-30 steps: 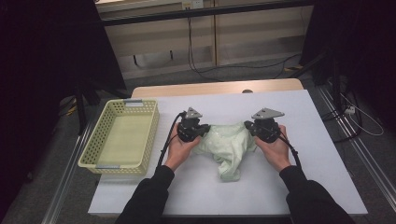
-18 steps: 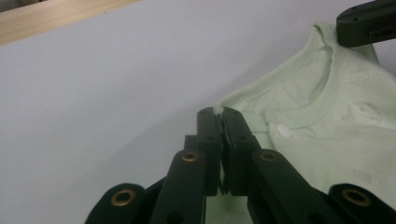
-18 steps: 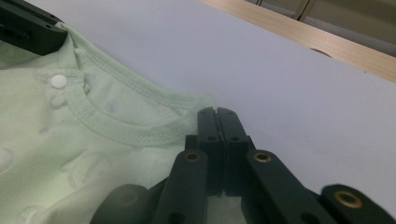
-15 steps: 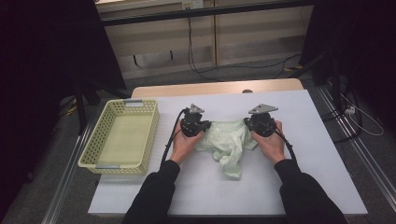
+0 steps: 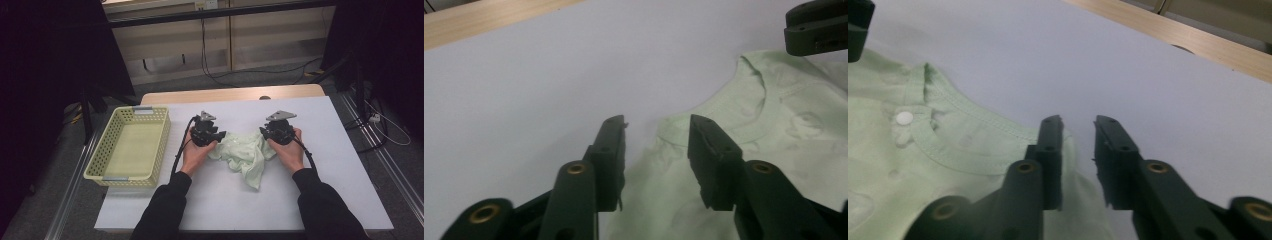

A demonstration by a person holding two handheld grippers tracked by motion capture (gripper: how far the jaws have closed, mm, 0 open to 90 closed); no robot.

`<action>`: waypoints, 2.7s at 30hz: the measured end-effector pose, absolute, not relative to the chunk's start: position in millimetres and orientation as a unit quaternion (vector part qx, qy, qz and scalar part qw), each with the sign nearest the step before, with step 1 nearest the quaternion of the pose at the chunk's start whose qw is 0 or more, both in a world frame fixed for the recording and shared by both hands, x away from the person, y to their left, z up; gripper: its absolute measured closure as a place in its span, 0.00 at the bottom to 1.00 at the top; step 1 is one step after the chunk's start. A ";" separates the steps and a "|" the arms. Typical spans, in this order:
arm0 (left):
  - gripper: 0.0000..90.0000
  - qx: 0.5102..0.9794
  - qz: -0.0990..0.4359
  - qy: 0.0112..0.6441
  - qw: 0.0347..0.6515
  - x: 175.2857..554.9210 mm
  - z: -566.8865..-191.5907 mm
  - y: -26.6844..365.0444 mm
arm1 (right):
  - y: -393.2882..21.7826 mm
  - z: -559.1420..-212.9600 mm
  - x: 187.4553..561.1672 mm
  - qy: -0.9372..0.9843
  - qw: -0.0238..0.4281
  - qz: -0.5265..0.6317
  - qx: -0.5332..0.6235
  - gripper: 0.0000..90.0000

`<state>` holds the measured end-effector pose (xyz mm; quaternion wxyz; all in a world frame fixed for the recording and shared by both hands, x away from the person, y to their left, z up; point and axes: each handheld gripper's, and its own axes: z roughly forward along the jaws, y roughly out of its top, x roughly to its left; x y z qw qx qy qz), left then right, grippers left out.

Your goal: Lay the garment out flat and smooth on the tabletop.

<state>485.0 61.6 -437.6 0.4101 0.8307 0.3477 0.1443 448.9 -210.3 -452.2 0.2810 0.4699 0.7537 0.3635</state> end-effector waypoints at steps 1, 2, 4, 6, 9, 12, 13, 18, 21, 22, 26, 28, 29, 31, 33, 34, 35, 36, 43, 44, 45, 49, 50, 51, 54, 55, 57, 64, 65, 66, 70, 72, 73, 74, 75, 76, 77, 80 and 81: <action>0.60 0.831 0.145 0.348 0.409 482.3 -435.4 63.4 | -212.3 -450.0 447.3 0.752 0.280 0.366 0.471 0.79; 0.57 0.831 0.145 0.348 0.408 479.3 -433.1 65.4 | -214.3 -448.1 445.4 0.752 0.276 0.369 0.471 0.78; 0.51 0.830 0.149 0.346 0.411 472.1 -429.1 69.7 | -218.6 -444.9 439.5 0.753 0.268 0.374 0.470 0.78; 0.47 0.835 0.155 0.339 0.404 465.5 -425.2 74.0 | -222.9 -442.2 432.1 0.759 0.266 0.371 0.464 0.78; 0.43 0.839 0.161 0.331 0.401 456.9 -422.9 79.6 | -232.0 -439.5 420.7 0.762 0.263 0.371 0.462 0.79; 0.46 0.837 0.161 0.335 0.402 453.7 -425.5 86.6 | -243.3 -440.1 411.3 0.763 0.262 0.365 0.466 0.81; 0.50 0.836 0.152 0.341 0.403 454.3 -428.0 88.6 | -247.7 -441.5 410.1 0.762 0.261 0.361 0.469 0.82; 0.60 0.832 0.144 0.364 0.392 461.5 -441.3 95.6 | -263.1 -453.0 414.2 0.759 0.244 0.354 0.489 0.83; 0.61 0.830 0.141 0.375 0.387 465.5 -443.8 99.4 | -262.9 -459.7 418.0 0.766 0.229 0.346 0.490 0.83; 0.60 0.831 0.141 0.377 0.384 466.3 -445.0 100.2 | -262.9 -461.4 418.9 0.770 0.226 0.343 0.489 0.83; 0.59 0.829 0.137 0.386 0.382 468.1 -448.3 100.9 | -258.4 -465.2 419.4 0.778 0.210 0.341 0.484 0.88; 0.59 0.828 0.140 0.387 0.381 468.8 -447.8 102.0 | -255.5 -464.0 419.9 0.782 0.211 0.334 0.481 0.96; 0.59 0.827 0.136 0.387 0.383 469.1 -447.6 102.6 | -254.9 -463.3 420.8 0.784 0.213 0.330 0.481 0.99; 0.59 0.827 0.136 0.388 0.384 469.2 -447.0 103.6 | -255.0 -462.3 423.7 0.780 0.224 0.318 0.491 1.00; 0.59 0.825 0.138 0.390 0.385 470.0 -446.7 104.6 | -258.1 -462.5 426.9 0.776 0.235 0.312 0.496 1.00; 0.59 0.822 0.141 0.395 0.385 470.3 -446.9 104.4 | -260.4 -462.4 428.3 0.773 0.237 0.310 0.500 1.00; 0.59 0.820 0.142 0.397 0.386 471.1 -447.2 104.8 | -263.0 -462.3 429.6 0.771 0.243 0.306 0.503 1.00; 0.60 0.819 0.141 0.399 0.387 472.3 -447.8 105.3 | -265.9 -461.8 430.6 0.769 0.246 0.304 0.506 1.00; 0.66 0.822 0.142 0.405 0.374 480.8 -457.1 101.8 | -279.7 -462.1 436.8 0.756 0.262 0.302 0.518 1.00; 0.66 0.828 0.141 0.399 0.368 481.5 -458.5 100.6 | -280.1 -462.1 437.7 0.757 0.267 0.298 0.517 1.00; 0.65 0.829 0.141 0.397 0.367 481.6 -460.0 98.7 | -280.4 -461.9 438.9 0.757 0.269 0.297 0.517 1.00; 0.67 0.828 0.140 0.404 0.362 484.1 -459.5 94.5 | -281.6 -463.1 443.2 0.755 0.272 0.293 0.520 1.00; 0.72 0.831 0.132 0.401 0.362 484.0 -458.9 92.7 | -281.6 -463.6 444.0 0.755 0.273 0.292 0.521 1.00; 0.78 0.834 0.134 0.397 0.359 483.3 -458.8 89.4 | -281.4 -464.2 444.8 0.755 0.273 0.292 0.520 1.00; 0.99 0.844 0.127 0.378 0.359 480.6 -457.9 82.2 | -280.3 -464.2 445.4 0.755 0.276 0.291 0.518 1.00; 1.00 0.845 0.125 0.378 0.356 481.4 -457.3 82.5 | -280.3 -463.8 445.1 0.755 0.277 0.292 0.518 1.00; 1.00 0.840 0.128 0.387 0.358 483.9 -456.9 85.3 | -281.3 -463.1 444.6 0.753 0.277 0.295 0.519 1.00; 1.00 0.826 0.154 0.404 0.363 494.3 -459.9 87.8 | -277.9 -464.1 445.8 0.751 0.284 0.294 0.518 0.99; 1.00 0.827 0.161 0.400 0.361 495.3 -459.0 87.6 | -276.9 -464.3 446.1 0.752 0.286 0.293 0.516 0.99; 1.00 0.825 0.161 0.403 0.362 495.9 -457.8 87.5 | -276.2 -464.3 446.1 0.753 0.287 0.292 0.516 0.99; 1.00 0.817 0.173 0.412 0.364 499.0 -454.3 91.2 | -276.7 -462.6 445.2 0.749 0.290 0.294 0.518 0.99; 1.00 0.818 0.177 0.411 0.362 500.7 -453.3 92.6 | -276.4 -462.5 445.1 0.748 0.291 0.294 0.519 0.99; 1.00 0.817 0.174 0.412 0.363 501.1 -454.5 92.3 | -276.3 -462.7 445.2 0.750 0.291 0.294 0.516 0.99; 1.00 0.822 0.164 0.409 0.361 501.5 -456.5 92.0 | -275.8 -463.0 445.1 0.750 0.290 0.294 0.516 0.99; 1.00 0.827 0.160 0.402 0.359 500.8 -458.2 91.8 | -275.8 -463.5 445.3 0.752 0.288 0.297 0.514 0.97; 0.99 0.829 0.163 0.399 0.357 499.2 -459.0 91.2 | -275.8 -463.8 445.4 0.752 0.287 0.299 0.513 0.95; 0.96 0.828 0.163 0.399 0.358 498.1 -458.7 91.3 | -275.7 -463.7 445.0 0.750 0.285 0.301 0.515 0.94; 0.73 0.824 0.156 0.398 0.373 493.9 -452.7 92.1 | -277.2 -461.1 443.3 0.745 0.276 0.318 0.517 0.84; 0.71 0.825 0.160 0.390 0.378 491.1 -449.6 92.0 | -277.2 -459.7 442.2 0.745 0.271 0.325 0.516 0.83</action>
